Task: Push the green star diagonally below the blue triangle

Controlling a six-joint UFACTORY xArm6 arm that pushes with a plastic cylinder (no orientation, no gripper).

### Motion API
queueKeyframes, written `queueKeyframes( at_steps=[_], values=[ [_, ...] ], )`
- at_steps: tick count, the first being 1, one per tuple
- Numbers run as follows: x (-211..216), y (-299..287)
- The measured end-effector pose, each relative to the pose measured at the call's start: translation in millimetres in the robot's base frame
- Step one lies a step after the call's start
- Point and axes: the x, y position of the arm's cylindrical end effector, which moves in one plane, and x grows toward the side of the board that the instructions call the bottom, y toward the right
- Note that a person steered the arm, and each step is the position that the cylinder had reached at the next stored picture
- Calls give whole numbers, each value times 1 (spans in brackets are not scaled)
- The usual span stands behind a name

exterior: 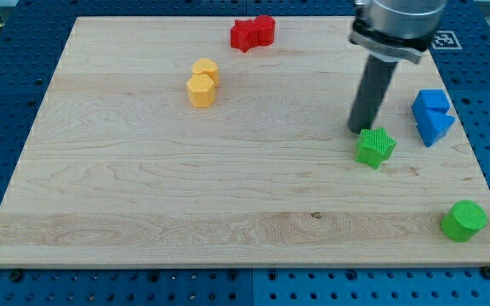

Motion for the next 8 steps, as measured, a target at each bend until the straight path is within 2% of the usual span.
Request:
queueKeyframes(
  at_steps=[1, 2, 5, 8],
  values=[
    [33, 11],
    [50, 11],
    [64, -32],
    [92, -23]
  ],
)
